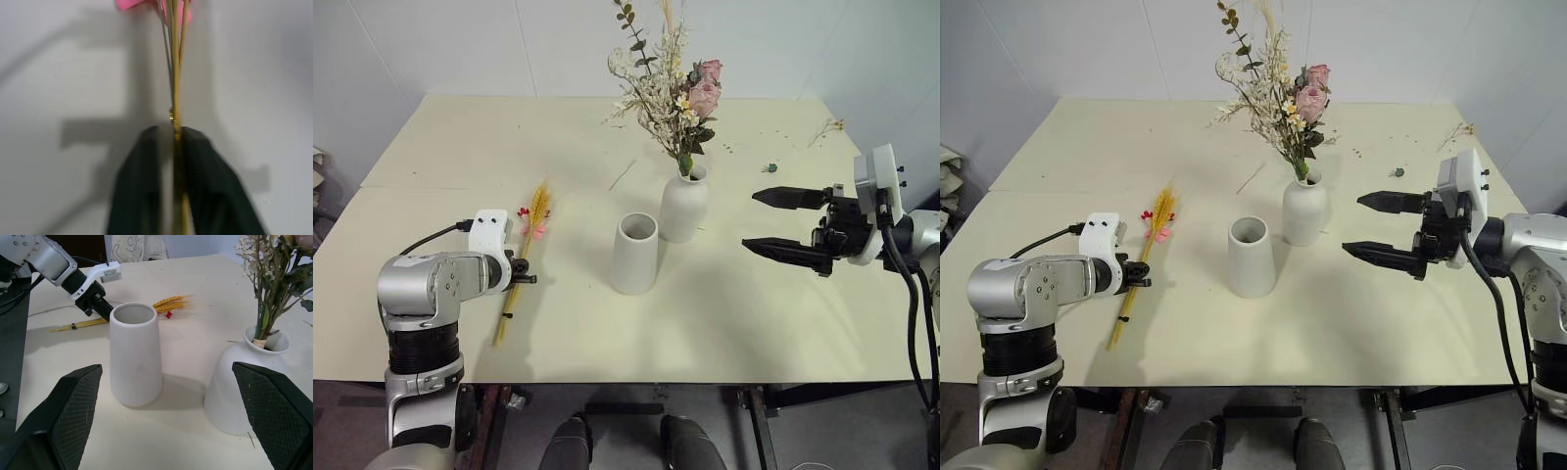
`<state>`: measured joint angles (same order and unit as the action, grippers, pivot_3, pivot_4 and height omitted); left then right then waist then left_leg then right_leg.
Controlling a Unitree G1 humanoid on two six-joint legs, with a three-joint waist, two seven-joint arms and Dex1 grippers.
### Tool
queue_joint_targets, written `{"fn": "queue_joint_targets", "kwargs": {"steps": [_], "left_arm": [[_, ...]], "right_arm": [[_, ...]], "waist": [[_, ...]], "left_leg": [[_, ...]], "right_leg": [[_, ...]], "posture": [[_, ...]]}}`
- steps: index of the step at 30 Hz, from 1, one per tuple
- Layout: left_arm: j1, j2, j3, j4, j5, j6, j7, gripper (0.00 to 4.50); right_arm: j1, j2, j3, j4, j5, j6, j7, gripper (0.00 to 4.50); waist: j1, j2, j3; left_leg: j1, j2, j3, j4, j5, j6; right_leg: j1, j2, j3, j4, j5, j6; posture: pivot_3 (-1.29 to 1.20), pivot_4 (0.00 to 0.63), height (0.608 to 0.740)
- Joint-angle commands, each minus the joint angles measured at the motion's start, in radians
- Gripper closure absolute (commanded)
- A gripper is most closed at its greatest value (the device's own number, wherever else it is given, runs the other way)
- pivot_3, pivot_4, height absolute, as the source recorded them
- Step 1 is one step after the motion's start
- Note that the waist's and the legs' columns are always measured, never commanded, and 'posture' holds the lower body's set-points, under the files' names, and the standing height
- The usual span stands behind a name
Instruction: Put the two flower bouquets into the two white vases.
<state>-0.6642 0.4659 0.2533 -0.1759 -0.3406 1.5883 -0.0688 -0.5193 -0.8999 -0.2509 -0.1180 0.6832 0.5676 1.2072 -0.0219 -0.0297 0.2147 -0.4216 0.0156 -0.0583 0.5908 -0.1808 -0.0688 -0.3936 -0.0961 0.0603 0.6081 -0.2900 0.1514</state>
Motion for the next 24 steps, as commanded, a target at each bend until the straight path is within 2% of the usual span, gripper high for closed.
{"fn": "queue_joint_targets", "kwargs": {"steps": [1,9,13,19,24], "left_arm": [[-0.022,0.003,-0.013,0.024,0.017,-0.057,-0.02,4.48],[-0.1,0.003,0.013,0.138,0.061,-0.496,-0.051,4.48],[-0.16,-0.006,0.025,0.163,0.041,-0.753,-0.127,4.48],[-0.289,-0.062,0.088,0.242,-0.062,-0.959,-0.222,4.48],[-0.375,-0.077,0.108,0.278,-0.159,-1.028,-0.32,4.48]], "right_arm": [[0.014,-0.027,-0.064,-0.04,0.036,0.0,0.003,0.0],[0.065,-0.016,-0.159,-0.096,0.161,0.013,0.022,0.0],[0.076,-0.003,-0.196,-0.13,0.213,0.014,0.0,0.0],[0.089,0.052,-0.246,-0.193,0.31,0.016,-0.073,0.0],[0.117,0.08,-0.273,-0.237,0.33,-0.013,-0.12,0.0]], "waist": [[0.001,0.0,0.0],[0.004,0.0,0.0],[0.003,0.0,0.0],[0.009,0.0,0.0],[0.012,0.0,0.0]], "left_leg": [[0.0,0.0,0.0,0.0,0.0,0.0],[0.0,0.0,0.0,0.0,0.0,0.0],[-0.001,0.0,0.001,0.0,-0.001,0.0],[-0.001,0.0,0.001,0.0,-0.001,0.0],[-0.001,0.0,0.001,0.0,-0.001,0.001]], "right_leg": [[0.0,0.0,0.0,0.0,0.0,0.0],[0.0,0.0,0.0,-0.001,0.0,0.0],[0.0,0.0,0.0,-0.002,0.001,0.001],[0.0,0.0,0.0,-0.002,0.001,0.002],[0.001,0.0,0.0,-0.002,0.001,0.002]], "posture": [[0.0,0.15,0.74],[0.0,0.15,0.74],[0.0,0.15,0.74],[0.0,0.15,0.74],[0.0,0.15,0.74]]}}
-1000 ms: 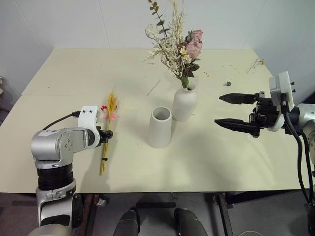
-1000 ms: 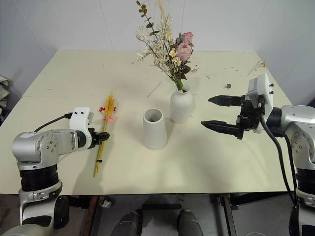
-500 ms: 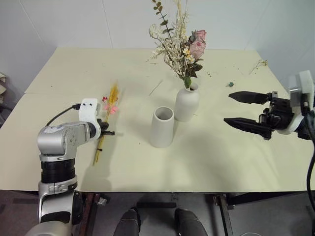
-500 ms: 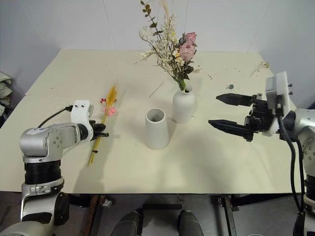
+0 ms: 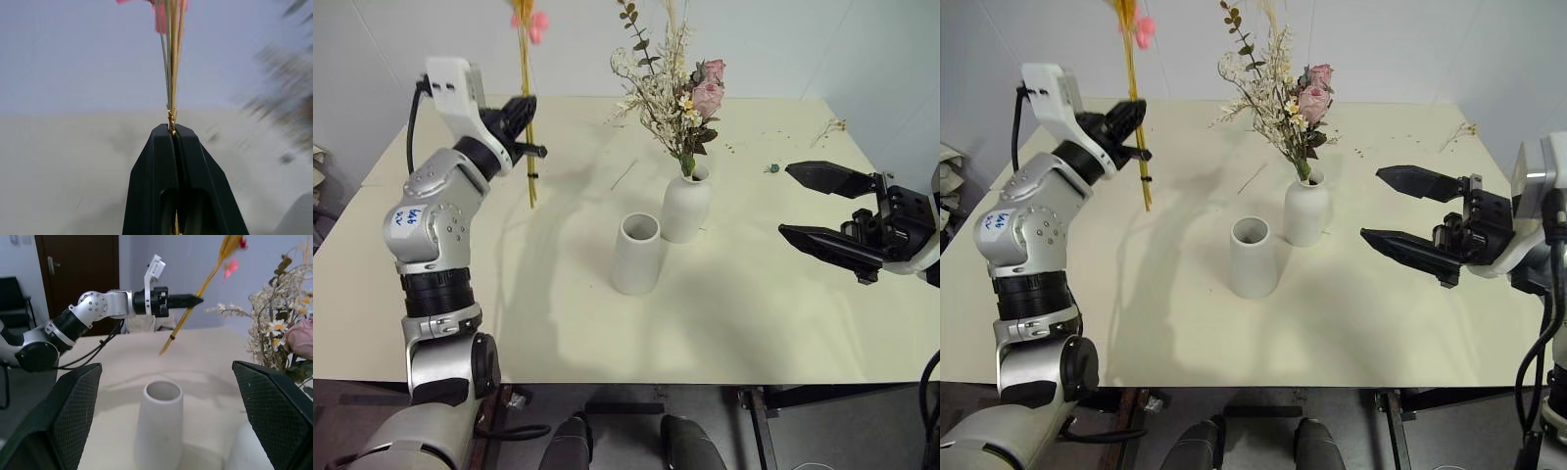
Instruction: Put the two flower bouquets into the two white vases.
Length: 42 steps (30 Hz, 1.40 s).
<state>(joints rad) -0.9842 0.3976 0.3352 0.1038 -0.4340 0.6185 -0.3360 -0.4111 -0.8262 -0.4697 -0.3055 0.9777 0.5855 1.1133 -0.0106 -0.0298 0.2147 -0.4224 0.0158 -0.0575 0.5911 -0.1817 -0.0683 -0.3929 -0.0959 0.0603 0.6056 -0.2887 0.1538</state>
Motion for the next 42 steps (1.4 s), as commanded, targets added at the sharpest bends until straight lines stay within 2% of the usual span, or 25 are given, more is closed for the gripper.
{"fn": "queue_joint_targets", "kwargs": {"steps": [1,9,13,19,30,42], "left_arm": [[-0.076,-0.018,0.033,-0.002,-0.096,-0.07,-0.072,4.48],[-0.166,-0.101,0.049,0.018,-0.235,-0.112,-0.12,4.48],[-0.169,-0.104,0.035,-0.002,-0.308,-0.041,-0.151,4.48],[-0.171,-0.088,0.003,-0.007,-0.364,0.02,-0.216,4.48],[-0.129,-0.228,0.017,0.005,-0.47,-0.024,-0.232,4.48],[-0.021,-0.275,-0.086,0.045,-0.401,-0.123,-0.366,4.48]], "right_arm": [[0.018,0.012,-0.064,-0.061,0.042,-0.033,-0.037,0.0],[0.079,0.065,-0.116,-0.14,0.12,-0.065,-0.102,0.0],[0.162,0.064,-0.089,-0.202,0.103,-0.081,-0.061,0.0],[0.184,0.007,-0.059,-0.2,0.101,-0.083,0.021,0.0],[0.14,-0.023,0.007,-0.109,0.049,-0.099,0.124,0.0],[0.169,-0.01,0.031,-0.12,0.028,-0.107,0.119,0.0]], "waist": [[0.004,0.0,0.0],[0.009,0.0,0.0],[0.007,0.0,0.0],[0.005,0.0,0.0],[0.009,0.0,0.0],[0.01,0.0,0.0]], "left_leg": [[0.0,0.0,0.0,0.0,0.0,0.0],[0.0,0.0,0.0,0.001,0.0,0.0],[0.0,0.0,0.0,0.002,0.0,0.0],[0.0,0.0,0.0,0.002,0.0,0.001],[0.0,0.0,0.0,0.003,0.0,0.001],[0.0,0.0,0.0,0.003,0.0,0.001]], "right_leg": [[0.0,0.0,0.0,0.0,0.0,0.0],[0.001,0.0,0.0,0.0,0.0,0.001],[0.001,0.0,0.0,0.0,0.001,0.001],[0.001,0.001,0.0,0.001,0.001,0.001],[0.002,0.001,0.0,-0.001,0.0,0.001],[0.002,0.001,0.0,-0.002,0.0,0.001]], "posture": [[0.0,0.15,0.74],[0.0,0.15,0.74],[0.0,0.15,0.74],[0.0,0.15,0.74],[0.0,0.15,0.74],[0.0,0.15,0.74]]}}
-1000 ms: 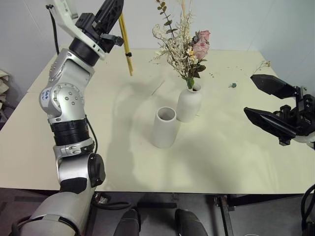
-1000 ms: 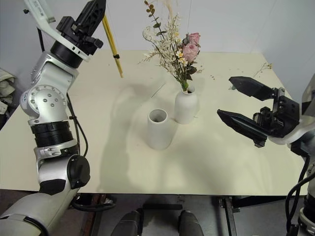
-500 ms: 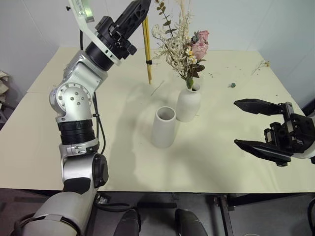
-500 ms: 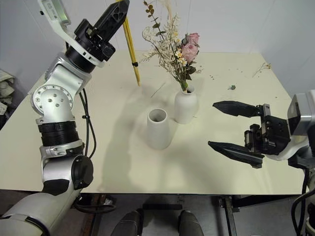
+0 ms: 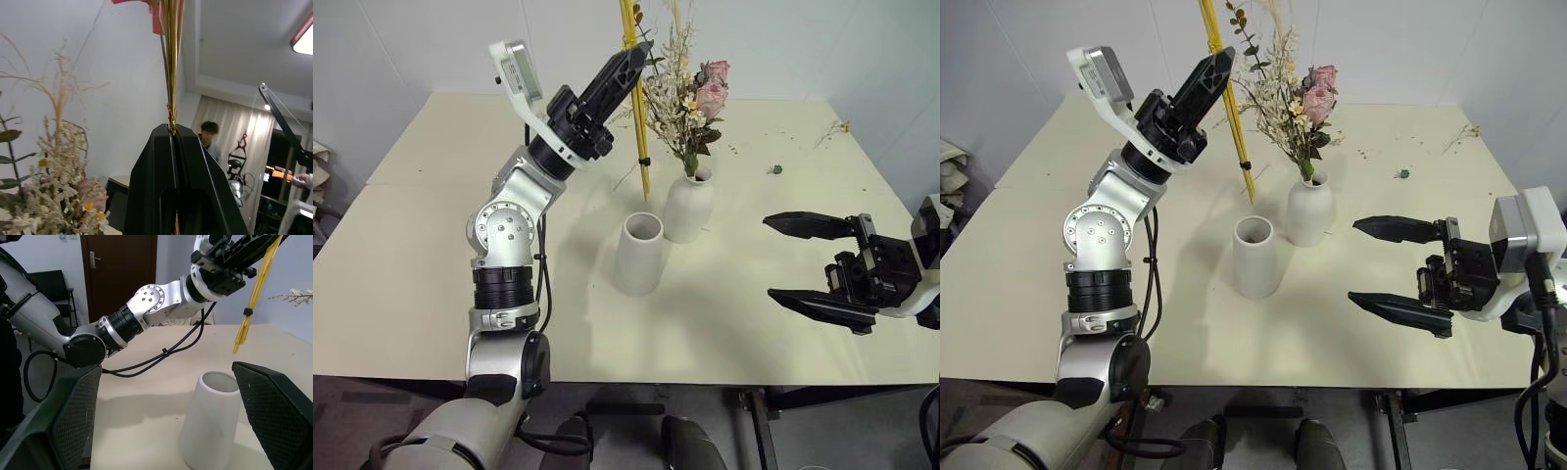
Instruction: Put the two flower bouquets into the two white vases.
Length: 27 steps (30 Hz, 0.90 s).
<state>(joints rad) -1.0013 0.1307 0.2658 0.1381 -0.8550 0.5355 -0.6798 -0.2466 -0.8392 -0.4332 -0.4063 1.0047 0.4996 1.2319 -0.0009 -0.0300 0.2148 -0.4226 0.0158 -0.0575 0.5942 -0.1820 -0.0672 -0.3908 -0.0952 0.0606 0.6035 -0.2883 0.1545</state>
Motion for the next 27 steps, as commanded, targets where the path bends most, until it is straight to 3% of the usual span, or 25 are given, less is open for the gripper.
{"fn": "queue_joint_targets", "kwargs": {"steps": [1,11,27], "left_arm": [[-0.004,-0.009,-0.023,0.02,0.028,-0.046,-0.022,4.48],[0.043,-0.008,-0.117,0.112,0.154,-0.151,-0.129,4.48],[0.108,0.035,-0.149,0.073,0.201,-0.13,-0.165,4.48]], "right_arm": [[0.005,0.004,-0.004,-0.02,0.0,-0.021,-0.002,0.0],[0.032,0.01,-0.014,-0.043,-0.006,-0.021,-0.032,0.0],[0.04,-0.001,-0.022,-0.048,-0.003,-0.016,-0.056,0.0]], "waist": [[0.0,0.0,0.0],[0.0,0.0,0.0],[-0.001,0.0,0.0]], "left_leg": [[0.0,0.0,0.0,0.0,0.0,0.0],[0.0,0.0,0.0,0.0,0.0,0.0],[0.0,0.0,0.0,0.0,0.0,0.0]], "right_leg": [[0.0,0.0,0.0,0.0,0.0,0.0],[0.0,0.0,0.0,-0.001,0.0,0.0],[0.0,0.0,0.0,-0.001,0.0,0.0]], "posture": [[0.0,0.15,0.74],[0.0,0.15,0.74],[0.0,0.15,0.74]]}}
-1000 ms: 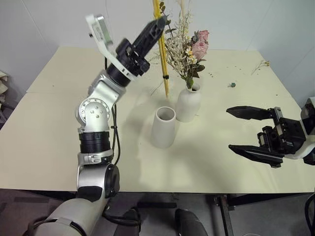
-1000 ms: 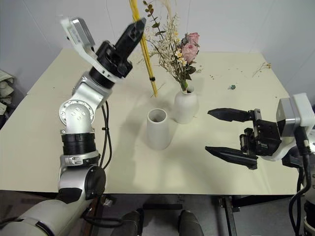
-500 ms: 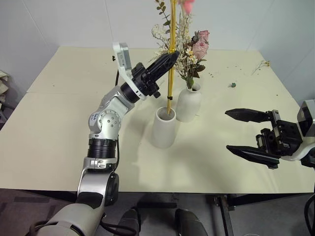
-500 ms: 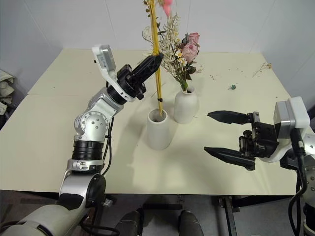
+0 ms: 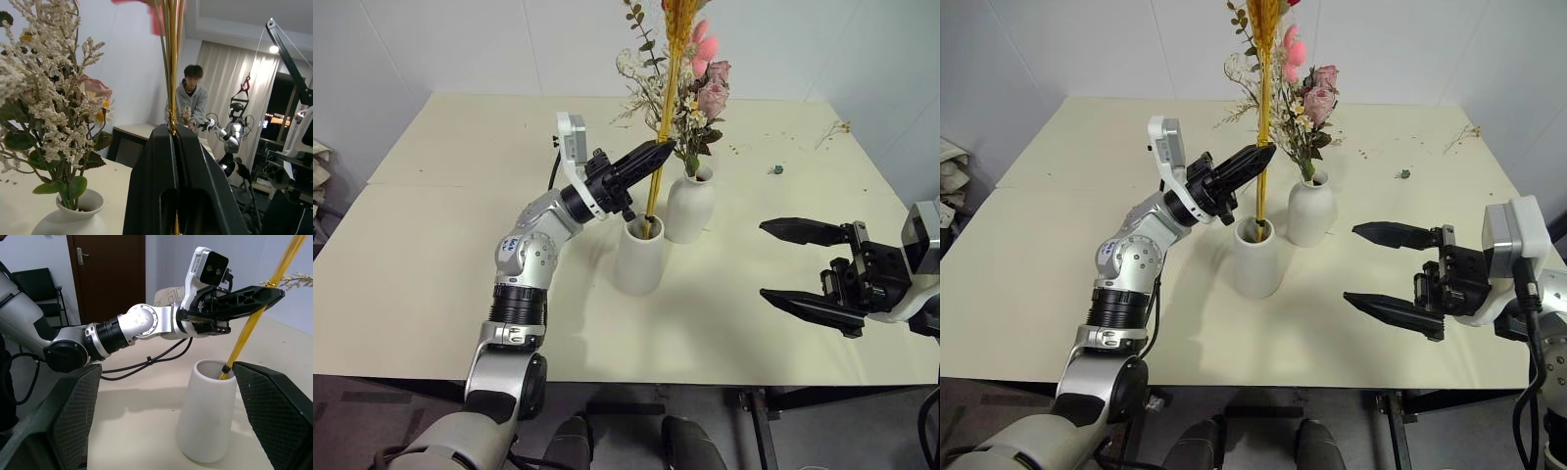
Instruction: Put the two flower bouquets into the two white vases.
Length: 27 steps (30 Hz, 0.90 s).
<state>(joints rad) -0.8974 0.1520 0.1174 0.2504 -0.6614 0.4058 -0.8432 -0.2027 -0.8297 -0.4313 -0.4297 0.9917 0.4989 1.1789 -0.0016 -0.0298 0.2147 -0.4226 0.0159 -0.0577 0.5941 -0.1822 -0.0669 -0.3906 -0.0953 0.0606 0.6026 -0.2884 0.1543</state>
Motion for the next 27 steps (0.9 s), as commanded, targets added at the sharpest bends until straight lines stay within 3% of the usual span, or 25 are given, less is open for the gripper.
{"fn": "queue_joint_targets", "kwargs": {"steps": [1,2,5,18,27], "left_arm": [[0.006,0.021,-0.002,-0.041,-0.009,0.026,-0.017,4.48],[0.007,0.025,-0.003,-0.043,-0.015,0.033,-0.022,4.48],[0.011,0.036,-0.002,-0.051,-0.019,0.048,-0.034,3.9],[0.004,0.088,0.013,-0.146,-0.029,0.097,-0.041,0.02],[-0.003,0.354,0.018,-0.145,0.07,0.063,-0.127,0.02]], "right_arm": [[-0.006,-0.011,-0.022,-0.022,0.009,-0.016,-0.003,0.0],[-0.008,-0.011,-0.021,-0.02,0.008,-0.016,-0.002,0.0],[-0.015,-0.014,-0.017,-0.012,0.005,-0.016,0.0,0.0],[-0.025,-0.027,-0.031,0.007,-0.01,-0.014,0.017,0.0],[-0.02,-0.083,-0.079,0.089,-0.034,-0.03,0.074,0.0]], "waist": [[0.0,0.0,0.0],[0.0,0.0,0.0],[0.001,0.0,0.0],[0.0,0.0,0.0],[-0.002,0.0,0.0]], "left_leg": [[0.0,0.0,0.0,0.0,0.0,0.0],[0.0,0.0,0.0,0.0,0.0,0.0],[0.0,0.0,0.0,0.0,0.0,0.0],[0.0,0.0,0.0,0.0,0.0,0.0],[0.0,0.0,0.0,0.0,0.0,0.0]], "right_leg": [[0.0,0.0,0.0,0.0,0.0,0.0],[0.0,0.0,0.0,0.0,0.0,0.0],[0.0,0.0,0.0,0.0,0.0,0.0],[0.0,0.0,0.0,0.0,0.0,0.0],[0.0,0.0,0.0,0.001,0.0,-0.001]], "posture": [[0.0,0.15,0.74],[0.0,0.15,0.74],[0.0,0.15,0.74],[0.0,0.15,0.74],[0.0,0.15,0.74]]}}
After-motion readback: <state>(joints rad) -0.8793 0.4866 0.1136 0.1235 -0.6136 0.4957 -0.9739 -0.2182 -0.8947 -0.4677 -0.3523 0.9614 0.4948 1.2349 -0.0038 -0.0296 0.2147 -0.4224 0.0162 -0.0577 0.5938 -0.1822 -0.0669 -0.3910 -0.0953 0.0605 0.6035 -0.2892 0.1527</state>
